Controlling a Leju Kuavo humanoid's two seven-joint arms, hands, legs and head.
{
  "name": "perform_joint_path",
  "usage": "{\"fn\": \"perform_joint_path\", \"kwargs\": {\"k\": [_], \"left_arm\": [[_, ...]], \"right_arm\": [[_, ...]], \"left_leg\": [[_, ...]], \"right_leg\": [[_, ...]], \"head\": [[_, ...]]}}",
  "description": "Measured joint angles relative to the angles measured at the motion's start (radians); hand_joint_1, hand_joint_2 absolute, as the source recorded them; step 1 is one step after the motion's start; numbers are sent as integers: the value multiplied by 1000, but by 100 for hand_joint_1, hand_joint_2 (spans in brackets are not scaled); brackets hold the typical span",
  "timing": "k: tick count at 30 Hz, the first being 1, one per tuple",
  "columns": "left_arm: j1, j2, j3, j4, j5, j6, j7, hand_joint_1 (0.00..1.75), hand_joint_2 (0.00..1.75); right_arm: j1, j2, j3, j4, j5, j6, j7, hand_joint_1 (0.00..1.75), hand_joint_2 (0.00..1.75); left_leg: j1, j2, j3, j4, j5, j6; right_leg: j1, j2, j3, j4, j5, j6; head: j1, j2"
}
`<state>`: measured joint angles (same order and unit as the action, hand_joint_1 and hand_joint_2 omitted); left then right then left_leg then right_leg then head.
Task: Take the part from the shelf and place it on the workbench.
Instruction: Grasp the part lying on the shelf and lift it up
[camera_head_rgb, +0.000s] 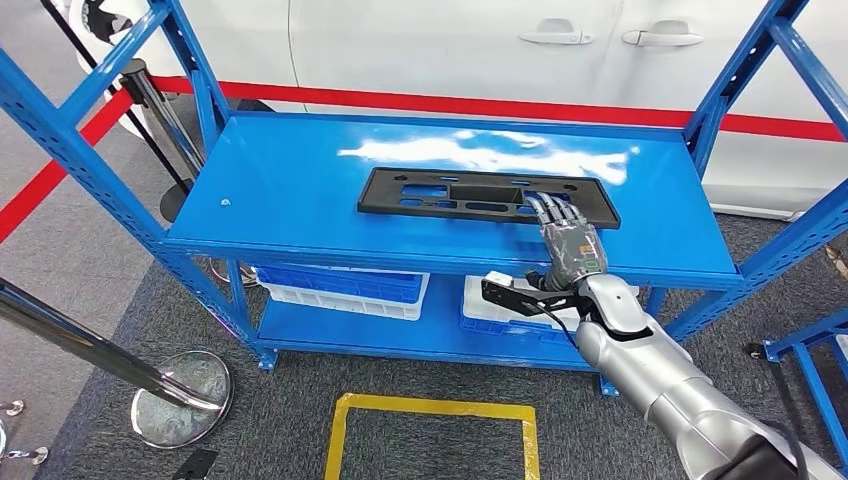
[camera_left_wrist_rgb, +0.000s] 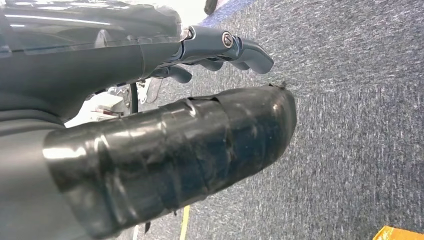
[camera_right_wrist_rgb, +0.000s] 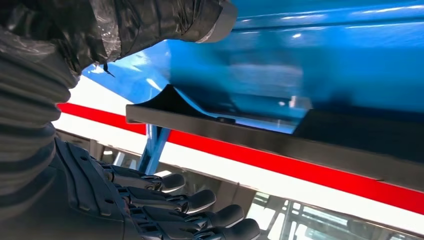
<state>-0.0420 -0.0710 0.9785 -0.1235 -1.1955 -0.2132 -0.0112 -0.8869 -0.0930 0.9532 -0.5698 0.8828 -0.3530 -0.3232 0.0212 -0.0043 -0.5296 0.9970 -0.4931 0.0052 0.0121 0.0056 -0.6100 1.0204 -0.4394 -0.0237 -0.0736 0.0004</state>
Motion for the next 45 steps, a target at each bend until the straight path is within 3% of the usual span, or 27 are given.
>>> {"fn": "perform_joint_path", "kwargs": {"k": [6, 25, 45], "left_arm": [[1, 0, 0, 0, 3, 0, 12, 0, 0], [0, -4, 0, 0, -1, -11, 25, 0, 0], [0, -4, 0, 0, 1, -17, 28, 0, 0]], "right_arm": [[-6, 23, 0, 26, -27, -31, 1, 0, 175], [-27, 71, 0, 87, -36, -7, 14, 0, 175], [-30, 85, 0, 121, -36, -5, 11, 0, 175]], "left_leg": [[-1, 0, 0, 1, 0, 0], [-2, 0, 0, 1, 0, 0], [-2, 0, 0, 1, 0, 0]], "right_leg": [[-1, 0, 0, 0, 0, 0], [-2, 0, 1, 0, 0, 0], [-2, 0, 1, 0, 0, 0]], "head": [[0, 0], [0, 0], [0, 0]]}}
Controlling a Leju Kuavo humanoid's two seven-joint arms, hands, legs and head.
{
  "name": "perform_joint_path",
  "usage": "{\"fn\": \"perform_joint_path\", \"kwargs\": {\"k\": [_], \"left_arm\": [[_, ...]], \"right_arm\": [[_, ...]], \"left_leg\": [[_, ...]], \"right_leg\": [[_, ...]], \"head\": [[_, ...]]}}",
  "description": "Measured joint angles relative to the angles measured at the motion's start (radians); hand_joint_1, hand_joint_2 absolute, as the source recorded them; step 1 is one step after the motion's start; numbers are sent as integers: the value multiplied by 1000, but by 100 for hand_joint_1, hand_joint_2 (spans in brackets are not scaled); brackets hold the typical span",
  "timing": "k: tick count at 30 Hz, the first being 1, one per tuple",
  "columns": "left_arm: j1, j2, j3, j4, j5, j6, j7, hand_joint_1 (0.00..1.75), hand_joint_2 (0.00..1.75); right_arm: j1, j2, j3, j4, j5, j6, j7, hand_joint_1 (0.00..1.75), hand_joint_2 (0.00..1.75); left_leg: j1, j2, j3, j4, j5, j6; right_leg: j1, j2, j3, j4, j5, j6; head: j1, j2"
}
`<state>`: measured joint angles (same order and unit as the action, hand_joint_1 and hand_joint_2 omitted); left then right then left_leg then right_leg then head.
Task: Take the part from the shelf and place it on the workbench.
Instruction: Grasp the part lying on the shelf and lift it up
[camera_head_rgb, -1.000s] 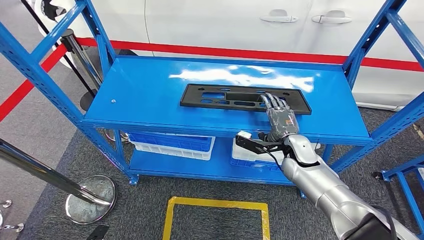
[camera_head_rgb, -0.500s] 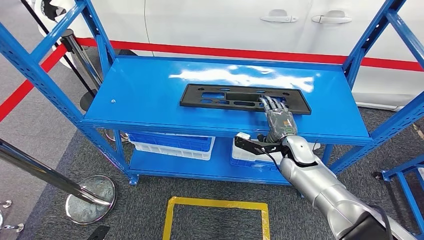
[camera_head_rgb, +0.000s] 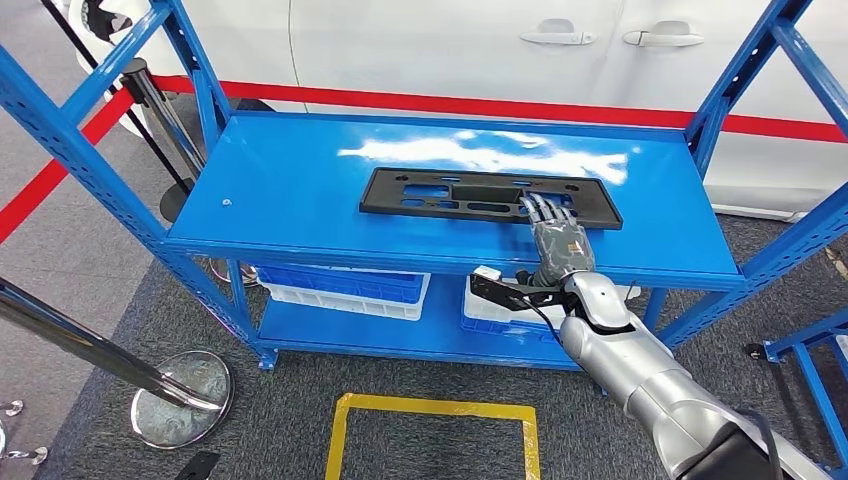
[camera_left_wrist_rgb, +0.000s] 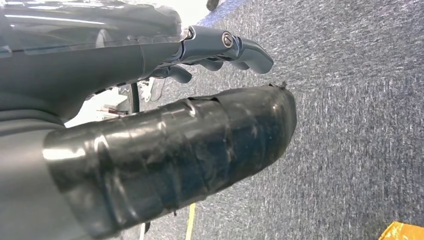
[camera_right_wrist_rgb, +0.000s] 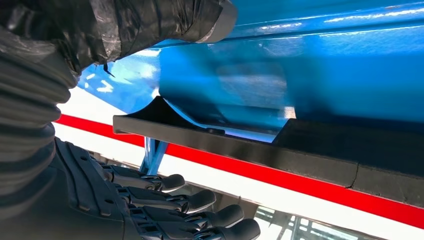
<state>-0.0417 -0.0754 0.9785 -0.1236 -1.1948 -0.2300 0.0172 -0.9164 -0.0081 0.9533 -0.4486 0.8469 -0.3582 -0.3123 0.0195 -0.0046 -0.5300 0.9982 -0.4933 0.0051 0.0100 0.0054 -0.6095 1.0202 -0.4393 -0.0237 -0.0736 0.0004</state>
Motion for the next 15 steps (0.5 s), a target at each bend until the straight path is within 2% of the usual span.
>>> {"fn": "perform_joint_path", "kwargs": {"k": [15], "left_arm": [[-1, 0, 0, 0, 0, -5, -5, 0, 0]], "right_arm": [[-1, 15, 0, 0, 0, 13, 0, 0, 175]], "left_leg": [[0, 0, 0, 0, 0, 0]], "right_leg": [[0, 0, 0, 0, 0, 0]], "head": [[0, 0]]}}
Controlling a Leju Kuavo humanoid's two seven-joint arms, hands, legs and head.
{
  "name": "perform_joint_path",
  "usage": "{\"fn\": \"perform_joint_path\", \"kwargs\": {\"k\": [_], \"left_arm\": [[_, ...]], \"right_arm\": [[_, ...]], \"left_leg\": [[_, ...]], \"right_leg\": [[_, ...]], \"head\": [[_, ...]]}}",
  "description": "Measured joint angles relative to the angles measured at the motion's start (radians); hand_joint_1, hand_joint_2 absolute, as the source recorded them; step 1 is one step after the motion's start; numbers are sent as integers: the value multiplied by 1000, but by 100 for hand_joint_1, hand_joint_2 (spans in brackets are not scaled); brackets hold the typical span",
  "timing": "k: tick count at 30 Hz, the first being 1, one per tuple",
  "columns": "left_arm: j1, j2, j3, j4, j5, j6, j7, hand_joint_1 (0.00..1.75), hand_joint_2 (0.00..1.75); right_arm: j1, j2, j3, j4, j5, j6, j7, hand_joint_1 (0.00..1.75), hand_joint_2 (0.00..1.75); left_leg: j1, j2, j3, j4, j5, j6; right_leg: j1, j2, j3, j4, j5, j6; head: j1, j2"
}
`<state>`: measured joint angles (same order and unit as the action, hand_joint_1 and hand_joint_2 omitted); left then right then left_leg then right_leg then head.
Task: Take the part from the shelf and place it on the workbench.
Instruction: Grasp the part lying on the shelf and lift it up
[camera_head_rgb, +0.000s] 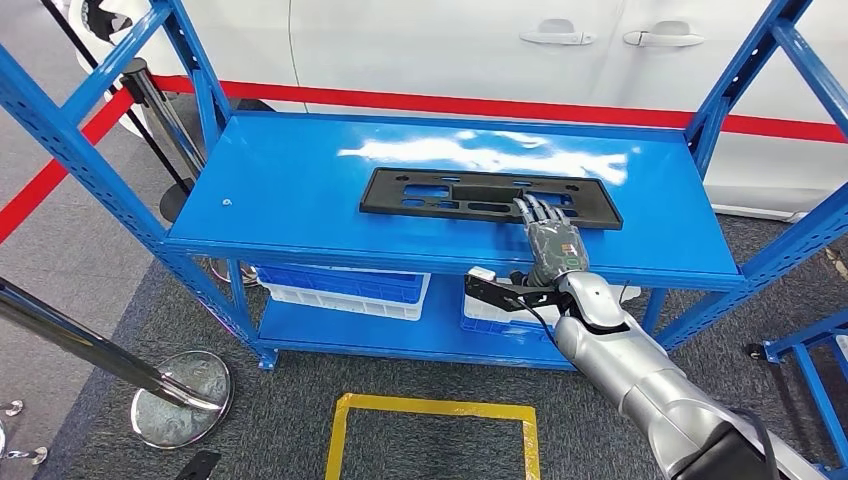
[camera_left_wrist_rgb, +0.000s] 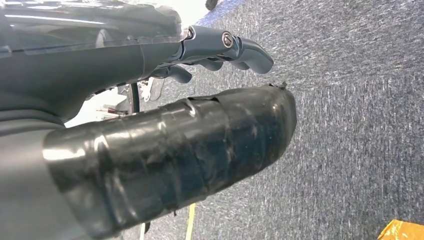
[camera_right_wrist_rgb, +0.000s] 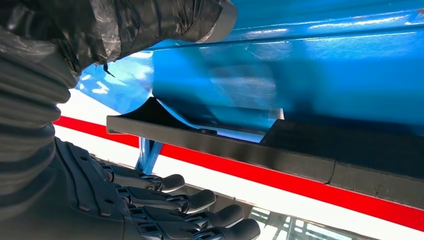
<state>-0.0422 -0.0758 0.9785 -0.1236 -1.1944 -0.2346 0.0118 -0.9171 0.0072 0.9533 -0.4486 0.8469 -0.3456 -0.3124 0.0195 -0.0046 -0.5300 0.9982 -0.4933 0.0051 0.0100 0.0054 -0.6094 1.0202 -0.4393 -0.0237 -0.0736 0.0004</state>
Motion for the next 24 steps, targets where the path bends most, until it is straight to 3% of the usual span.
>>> {"fn": "perform_joint_path", "kwargs": {"k": [24], "left_arm": [[0, 0, 0, 0, -8, -11, -5, 0, 0]], "right_arm": [[0, 8, -1, 0, -3, -2, -6, 0, 175]], "left_leg": [[0, 0, 0, 0, 0, 0]], "right_leg": [[0, 0, 0, 0, 0, 0]], "head": [[0, 0]]}}
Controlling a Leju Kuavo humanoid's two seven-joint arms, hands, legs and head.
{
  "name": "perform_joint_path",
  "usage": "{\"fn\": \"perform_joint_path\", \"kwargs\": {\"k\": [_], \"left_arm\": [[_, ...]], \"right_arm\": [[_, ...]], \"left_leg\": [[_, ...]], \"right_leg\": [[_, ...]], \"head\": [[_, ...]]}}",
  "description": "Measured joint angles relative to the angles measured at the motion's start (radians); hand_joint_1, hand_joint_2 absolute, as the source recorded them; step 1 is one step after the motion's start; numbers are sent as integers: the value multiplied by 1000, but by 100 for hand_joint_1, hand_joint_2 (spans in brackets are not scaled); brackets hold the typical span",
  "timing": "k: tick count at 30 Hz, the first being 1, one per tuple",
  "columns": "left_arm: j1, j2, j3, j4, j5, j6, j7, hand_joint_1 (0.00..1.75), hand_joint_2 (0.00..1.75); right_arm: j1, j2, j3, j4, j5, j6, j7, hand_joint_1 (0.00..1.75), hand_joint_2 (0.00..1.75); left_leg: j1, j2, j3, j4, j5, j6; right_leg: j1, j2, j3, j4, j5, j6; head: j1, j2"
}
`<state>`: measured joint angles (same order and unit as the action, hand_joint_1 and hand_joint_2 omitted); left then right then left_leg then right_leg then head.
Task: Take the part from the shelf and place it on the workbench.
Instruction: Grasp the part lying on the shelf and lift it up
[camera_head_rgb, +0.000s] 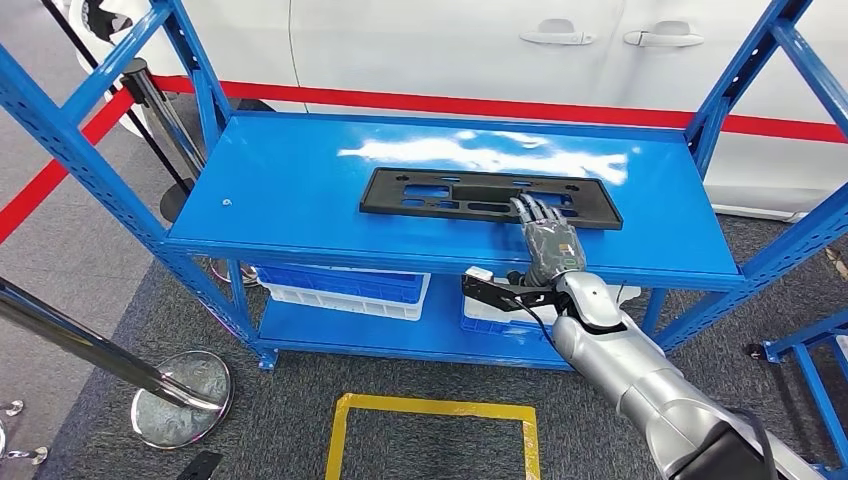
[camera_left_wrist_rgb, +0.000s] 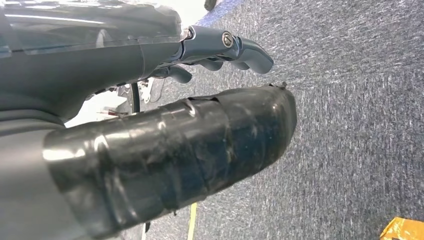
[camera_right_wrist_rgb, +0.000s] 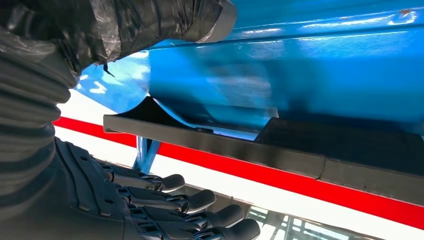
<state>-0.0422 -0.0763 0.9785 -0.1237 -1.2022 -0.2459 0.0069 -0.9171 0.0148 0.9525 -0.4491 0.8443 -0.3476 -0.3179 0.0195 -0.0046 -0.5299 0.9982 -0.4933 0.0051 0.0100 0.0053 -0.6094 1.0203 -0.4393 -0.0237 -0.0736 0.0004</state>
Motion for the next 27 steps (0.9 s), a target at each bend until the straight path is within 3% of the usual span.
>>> {"fn": "perform_joint_path", "kwargs": {"k": [13, 17, 19, 21, 22, 23, 24, 26, 27], "left_arm": [[0, 0, 0, 0, -3, -5, -13, 0, 0], [-1, -2, 0, 0, -4, -6, -18, 0, 0], [-1, -5, 0, 0, -4, -6, -20, 0, 0], [-1, -6, 0, 0, -5, -7, -21, 0, 0], [-1, -7, 0, 0, -5, -7, -21, 0, 0], [-1, -7, 1, 0, -6, -7, -22, 0, 0], [0, -7, 1, 0, -6, -8, -23, 0, 0], [0, -8, 1, 0, -8, -11, -24, 0, 0], [0, -8, 1, 0, -9, -12, -25, 0, 0]], "right_arm": [[0, 19, -1, -6, -4, 4, -6, 0, 175], [-2, 25, -1, -14, -4, 5, -5, 0, 175], [-6, 26, -1, -17, -4, 5, -5, 0, 175], [-7, 26, -1, -17, -4, 7, -4, 0, 175], [-5, 26, -1, -17, -4, 8, -4, 0, 175], [-2, 26, -1, -17, -4, 9, -4, 0, 175], [-1, 26, -1, -17, -4, 9, -4, 0, 175], [-1, 26, -1, -18, -4, 10, -3, 0, 175], [-2, 26, -1, -18, -4, 10, -3, 0, 175]], "left_leg": [[-3, 0, -6, 12, -2, 3], [4, 3, 1, -4, 8, 17], [11, 7, 10, -20, 16, 26], [11, 9, 12, -22, 16, 29], [12, 9, 13, -21, 13, 29], [14, 8, 16, -20, 10, 26], [16, 6, 20, -17, 4, 22], [22, 1, 32, -10, -12, 9], [23, 0, 36, -6, -20, 2]], "right_leg": [[-4, 0, 0, 0, 5, 8], [-3, 0, -3, 1, 2, 20], [-6, 0, -35, 65, -34, 30], [-15, 0, -100, 193, -86, 39], [-21, -1, -130, 246, -99, 43], [-26, -1, -146, 266, -92, 47], [-31, -2, -141, 247, -65, 51], [-38, -4, -89, 128, 9, 56], [-36, -5, -62, 74, 31, 55]], "head": [[0, 0], [1, 0], [5, 0], [8, 0], [8, 0], [8, 0], [8, 0], [8, 0], [10, 0]]}}
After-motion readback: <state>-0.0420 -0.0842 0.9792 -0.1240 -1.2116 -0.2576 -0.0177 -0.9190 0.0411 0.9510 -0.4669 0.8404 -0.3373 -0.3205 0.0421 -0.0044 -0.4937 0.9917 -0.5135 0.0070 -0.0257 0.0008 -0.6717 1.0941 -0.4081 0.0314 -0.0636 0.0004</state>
